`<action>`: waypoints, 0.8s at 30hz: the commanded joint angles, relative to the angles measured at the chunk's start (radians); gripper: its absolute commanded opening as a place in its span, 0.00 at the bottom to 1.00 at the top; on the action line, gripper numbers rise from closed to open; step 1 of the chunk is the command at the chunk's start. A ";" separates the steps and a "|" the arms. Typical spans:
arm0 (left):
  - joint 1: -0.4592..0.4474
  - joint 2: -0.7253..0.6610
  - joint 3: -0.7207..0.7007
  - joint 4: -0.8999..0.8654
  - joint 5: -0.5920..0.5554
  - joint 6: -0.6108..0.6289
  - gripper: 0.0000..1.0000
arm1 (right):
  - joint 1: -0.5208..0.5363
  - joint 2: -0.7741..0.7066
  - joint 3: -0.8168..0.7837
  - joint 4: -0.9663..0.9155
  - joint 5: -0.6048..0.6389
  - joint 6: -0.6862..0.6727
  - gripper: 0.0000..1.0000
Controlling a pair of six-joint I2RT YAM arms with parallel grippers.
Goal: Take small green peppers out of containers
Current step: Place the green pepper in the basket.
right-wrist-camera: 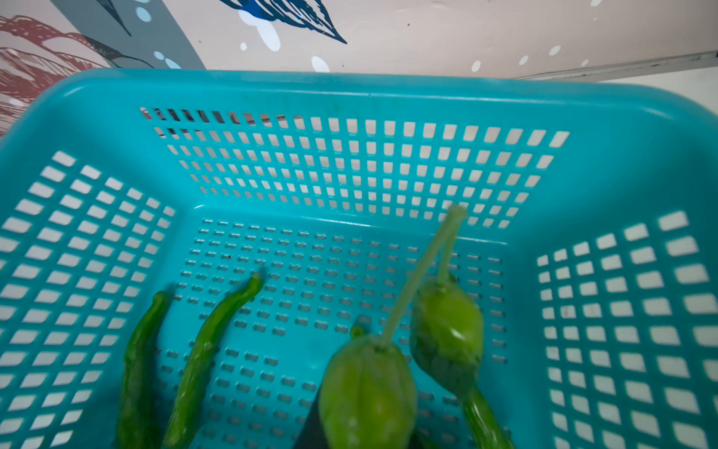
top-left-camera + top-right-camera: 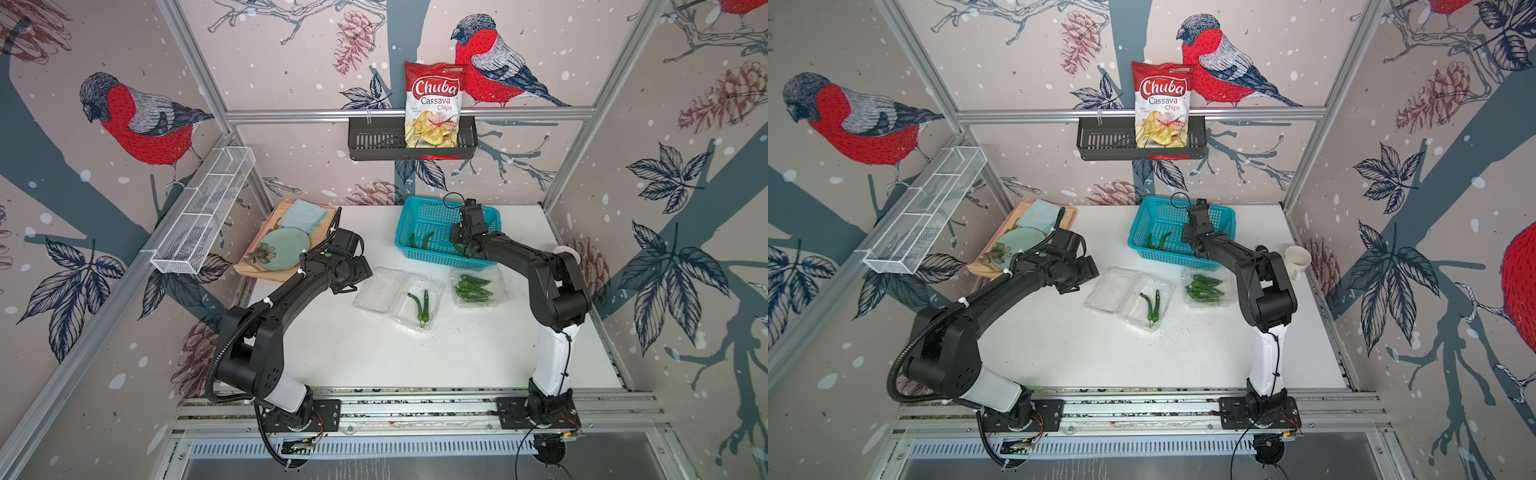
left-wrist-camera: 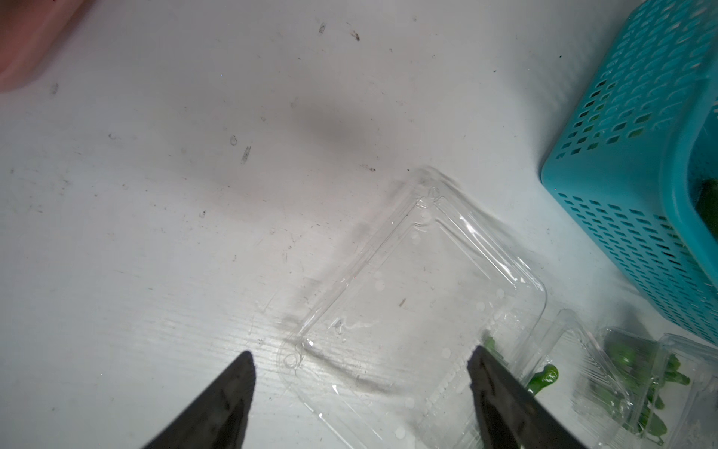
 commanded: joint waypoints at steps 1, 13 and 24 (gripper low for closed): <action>-0.002 -0.009 -0.003 -0.022 -0.019 0.001 0.84 | -0.005 0.057 0.062 -0.039 -0.023 -0.009 0.17; -0.027 -0.022 0.037 0.046 -0.027 0.032 0.84 | 0.046 0.027 0.119 -0.195 0.053 0.025 0.78; -0.042 0.029 0.096 0.084 -0.029 0.056 0.84 | 0.307 -0.237 0.040 -0.284 0.131 -0.032 0.87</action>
